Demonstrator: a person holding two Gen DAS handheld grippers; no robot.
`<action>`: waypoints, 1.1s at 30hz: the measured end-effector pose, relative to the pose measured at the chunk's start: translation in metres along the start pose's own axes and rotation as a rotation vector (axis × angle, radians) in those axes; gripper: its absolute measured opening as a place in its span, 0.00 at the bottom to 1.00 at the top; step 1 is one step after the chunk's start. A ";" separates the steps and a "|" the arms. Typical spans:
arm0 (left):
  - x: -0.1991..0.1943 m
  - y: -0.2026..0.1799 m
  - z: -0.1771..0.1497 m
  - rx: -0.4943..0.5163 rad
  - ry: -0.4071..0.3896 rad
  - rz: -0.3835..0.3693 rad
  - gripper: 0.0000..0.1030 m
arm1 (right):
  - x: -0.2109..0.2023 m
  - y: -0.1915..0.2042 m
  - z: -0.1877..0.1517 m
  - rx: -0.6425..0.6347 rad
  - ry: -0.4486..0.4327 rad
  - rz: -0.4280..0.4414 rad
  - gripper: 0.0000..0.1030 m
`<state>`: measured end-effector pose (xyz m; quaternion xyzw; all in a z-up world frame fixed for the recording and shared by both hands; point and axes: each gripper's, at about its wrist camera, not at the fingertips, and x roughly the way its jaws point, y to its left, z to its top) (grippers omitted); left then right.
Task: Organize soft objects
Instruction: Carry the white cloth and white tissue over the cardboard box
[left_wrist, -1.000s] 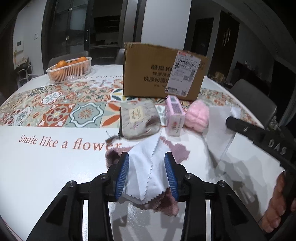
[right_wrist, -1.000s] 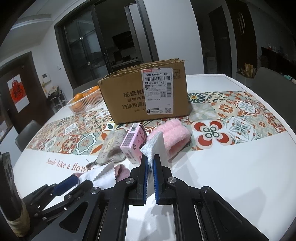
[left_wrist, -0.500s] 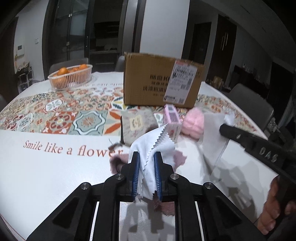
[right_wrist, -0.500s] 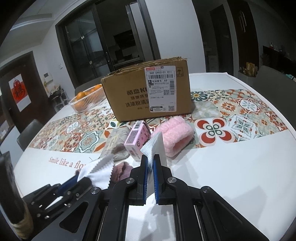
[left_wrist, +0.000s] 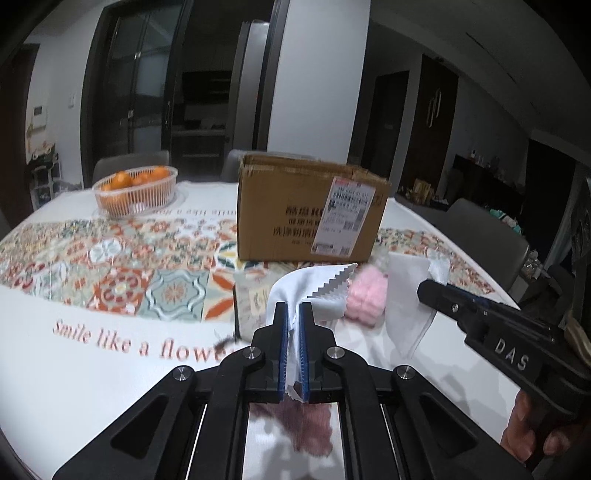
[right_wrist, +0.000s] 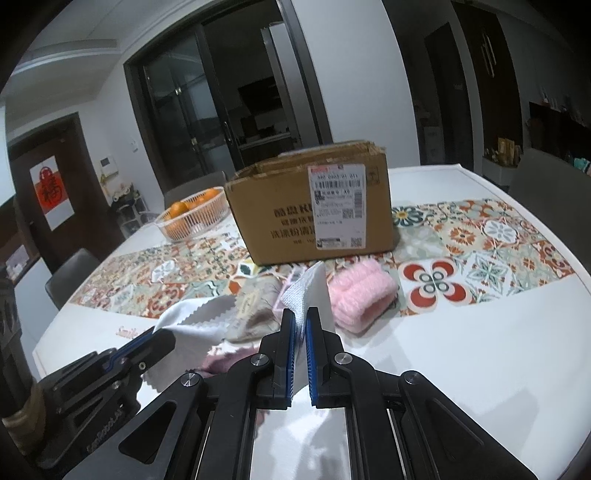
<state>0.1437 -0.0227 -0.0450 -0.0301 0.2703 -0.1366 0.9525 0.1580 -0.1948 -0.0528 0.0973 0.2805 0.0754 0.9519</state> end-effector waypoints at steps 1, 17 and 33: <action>0.000 0.000 0.003 0.003 -0.008 -0.002 0.07 | -0.001 0.001 0.003 -0.002 -0.008 0.003 0.07; 0.016 -0.003 0.074 0.060 -0.128 -0.022 0.07 | 0.002 0.006 0.065 -0.040 -0.156 0.021 0.07; 0.056 0.002 0.142 0.063 -0.193 -0.023 0.07 | 0.029 0.011 0.135 -0.117 -0.263 0.012 0.07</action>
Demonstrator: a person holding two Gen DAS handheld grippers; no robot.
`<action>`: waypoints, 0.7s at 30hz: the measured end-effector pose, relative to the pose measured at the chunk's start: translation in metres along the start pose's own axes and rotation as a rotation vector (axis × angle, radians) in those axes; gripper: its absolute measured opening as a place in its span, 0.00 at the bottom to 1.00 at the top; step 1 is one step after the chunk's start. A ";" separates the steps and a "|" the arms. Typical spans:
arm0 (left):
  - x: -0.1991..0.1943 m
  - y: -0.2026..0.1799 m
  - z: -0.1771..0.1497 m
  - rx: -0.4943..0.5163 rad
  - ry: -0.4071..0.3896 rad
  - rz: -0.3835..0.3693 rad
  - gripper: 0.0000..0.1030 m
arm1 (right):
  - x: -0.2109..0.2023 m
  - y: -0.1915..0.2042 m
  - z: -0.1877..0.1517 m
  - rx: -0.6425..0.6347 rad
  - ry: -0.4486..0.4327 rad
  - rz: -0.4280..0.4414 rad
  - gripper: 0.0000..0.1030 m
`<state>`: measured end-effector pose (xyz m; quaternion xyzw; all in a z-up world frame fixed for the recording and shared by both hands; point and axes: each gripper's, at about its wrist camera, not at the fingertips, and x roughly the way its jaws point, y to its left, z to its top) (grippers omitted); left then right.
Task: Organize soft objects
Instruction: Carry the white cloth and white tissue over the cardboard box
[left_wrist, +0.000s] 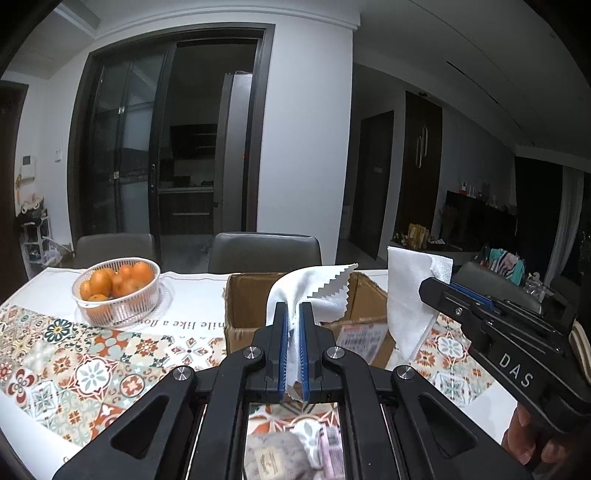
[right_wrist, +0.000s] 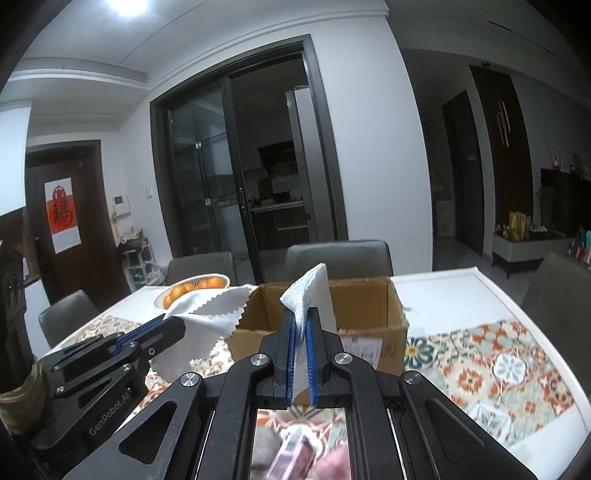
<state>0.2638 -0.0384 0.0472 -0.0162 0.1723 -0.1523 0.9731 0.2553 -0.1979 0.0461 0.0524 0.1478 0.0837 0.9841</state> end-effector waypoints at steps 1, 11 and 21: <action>0.004 0.001 0.003 0.000 -0.001 -0.001 0.07 | 0.003 0.000 0.003 -0.005 -0.002 0.001 0.07; 0.047 0.006 0.032 0.019 -0.022 0.014 0.07 | 0.044 -0.009 0.029 -0.028 -0.013 -0.016 0.07; 0.101 0.010 0.036 0.041 0.042 0.042 0.07 | 0.089 -0.019 0.037 -0.043 0.037 -0.035 0.07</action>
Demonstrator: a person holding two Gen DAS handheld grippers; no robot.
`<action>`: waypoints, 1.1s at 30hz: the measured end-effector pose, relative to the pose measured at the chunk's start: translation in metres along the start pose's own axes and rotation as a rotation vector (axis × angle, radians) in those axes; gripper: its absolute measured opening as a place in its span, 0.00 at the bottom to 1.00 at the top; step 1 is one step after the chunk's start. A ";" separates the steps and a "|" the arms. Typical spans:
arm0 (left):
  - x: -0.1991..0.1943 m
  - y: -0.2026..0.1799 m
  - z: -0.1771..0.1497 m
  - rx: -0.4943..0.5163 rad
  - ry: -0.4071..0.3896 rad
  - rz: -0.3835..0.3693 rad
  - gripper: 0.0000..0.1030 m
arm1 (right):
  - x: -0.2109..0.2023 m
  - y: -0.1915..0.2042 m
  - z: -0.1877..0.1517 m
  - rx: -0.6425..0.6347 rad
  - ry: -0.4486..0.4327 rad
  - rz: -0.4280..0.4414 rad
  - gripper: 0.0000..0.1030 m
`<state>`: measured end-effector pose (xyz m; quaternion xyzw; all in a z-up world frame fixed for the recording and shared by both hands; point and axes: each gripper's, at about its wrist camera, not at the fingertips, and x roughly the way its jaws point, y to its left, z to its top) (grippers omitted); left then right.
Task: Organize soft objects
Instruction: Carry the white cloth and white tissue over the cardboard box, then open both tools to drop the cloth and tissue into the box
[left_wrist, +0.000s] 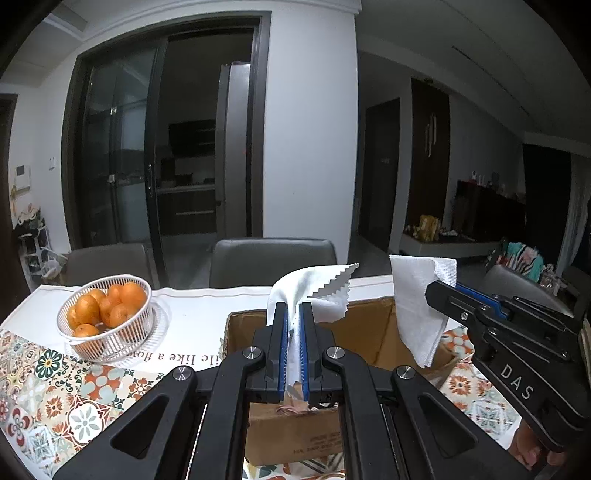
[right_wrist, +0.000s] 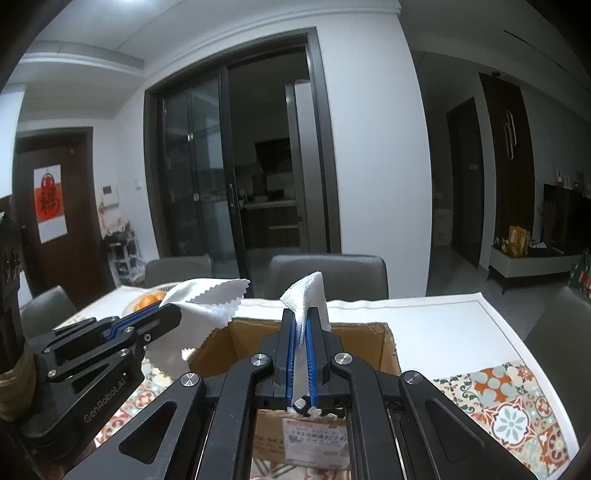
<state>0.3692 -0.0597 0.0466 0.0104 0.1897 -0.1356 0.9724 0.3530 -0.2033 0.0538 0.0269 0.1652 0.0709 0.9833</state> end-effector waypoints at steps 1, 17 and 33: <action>0.006 -0.001 0.000 0.000 0.010 -0.002 0.07 | 0.006 -0.001 -0.001 0.002 0.011 -0.001 0.07; 0.069 -0.014 -0.023 0.039 0.163 0.004 0.08 | 0.065 -0.034 -0.022 0.070 0.181 -0.024 0.07; 0.055 -0.022 -0.025 0.074 0.162 0.015 0.45 | 0.063 -0.040 -0.030 0.056 0.200 -0.070 0.36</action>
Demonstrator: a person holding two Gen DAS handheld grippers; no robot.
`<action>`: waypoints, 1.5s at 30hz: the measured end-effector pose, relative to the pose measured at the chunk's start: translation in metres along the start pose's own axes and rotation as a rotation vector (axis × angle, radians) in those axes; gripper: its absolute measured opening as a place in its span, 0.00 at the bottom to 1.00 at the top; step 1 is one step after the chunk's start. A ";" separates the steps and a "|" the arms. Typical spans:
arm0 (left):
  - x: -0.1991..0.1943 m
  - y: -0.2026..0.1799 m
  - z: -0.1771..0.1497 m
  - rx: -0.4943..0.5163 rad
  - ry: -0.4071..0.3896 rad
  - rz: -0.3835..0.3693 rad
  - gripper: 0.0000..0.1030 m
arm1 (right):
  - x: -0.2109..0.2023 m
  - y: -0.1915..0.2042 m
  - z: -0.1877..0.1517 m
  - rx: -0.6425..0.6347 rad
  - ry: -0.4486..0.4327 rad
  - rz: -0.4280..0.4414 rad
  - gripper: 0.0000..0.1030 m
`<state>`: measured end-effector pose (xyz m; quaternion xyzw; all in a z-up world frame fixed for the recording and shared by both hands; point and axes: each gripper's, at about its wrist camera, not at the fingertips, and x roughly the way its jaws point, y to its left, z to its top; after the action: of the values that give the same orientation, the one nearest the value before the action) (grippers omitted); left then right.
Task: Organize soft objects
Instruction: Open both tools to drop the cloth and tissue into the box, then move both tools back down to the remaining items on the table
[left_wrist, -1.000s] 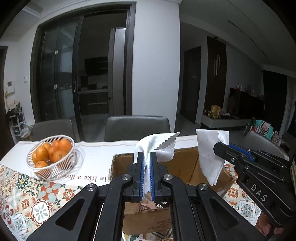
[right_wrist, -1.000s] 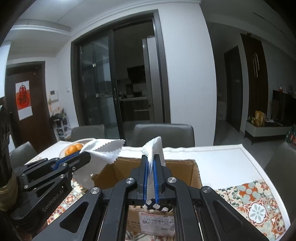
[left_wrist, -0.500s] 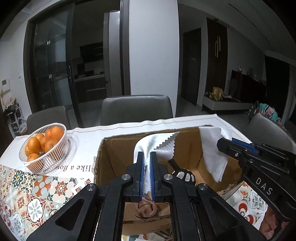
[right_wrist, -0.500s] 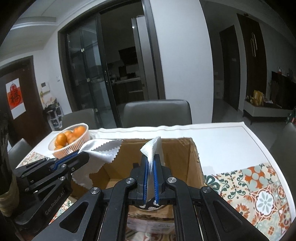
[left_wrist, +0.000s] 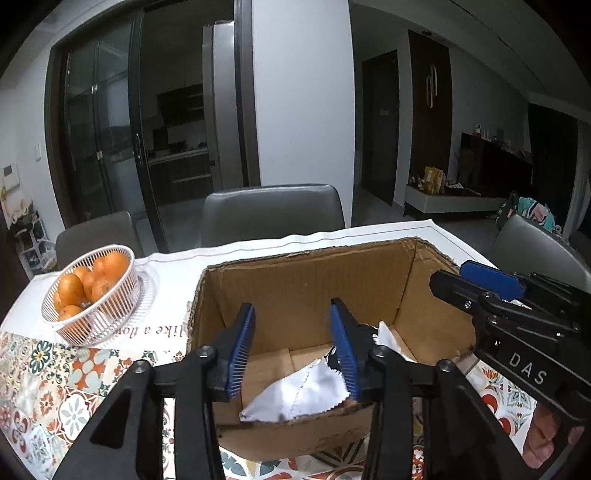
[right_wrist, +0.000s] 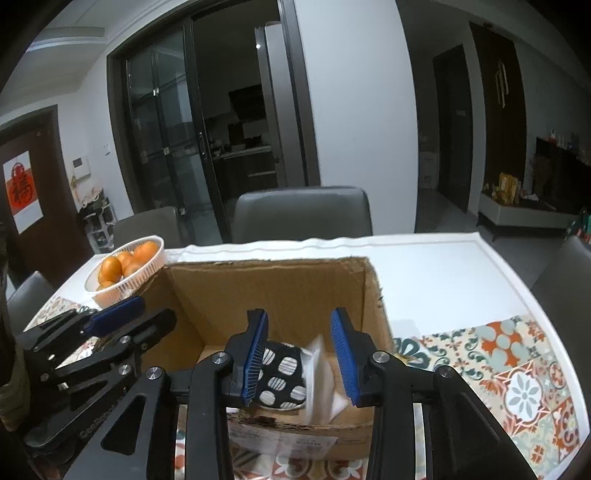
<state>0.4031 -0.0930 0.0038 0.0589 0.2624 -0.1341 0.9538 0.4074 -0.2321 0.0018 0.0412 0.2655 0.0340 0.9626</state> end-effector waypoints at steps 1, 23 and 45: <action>-0.003 0.000 0.000 0.004 -0.006 0.003 0.45 | -0.003 0.000 -0.001 0.000 -0.004 -0.001 0.38; -0.101 -0.028 -0.030 0.067 -0.054 0.032 0.48 | -0.102 -0.008 -0.036 0.047 -0.087 -0.027 0.55; -0.152 -0.036 -0.100 0.006 0.029 0.020 0.50 | -0.146 -0.002 -0.104 0.076 -0.025 0.006 0.60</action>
<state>0.2190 -0.0754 -0.0048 0.0664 0.2751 -0.1242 0.9510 0.2293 -0.2407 -0.0130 0.0792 0.2542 0.0263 0.9635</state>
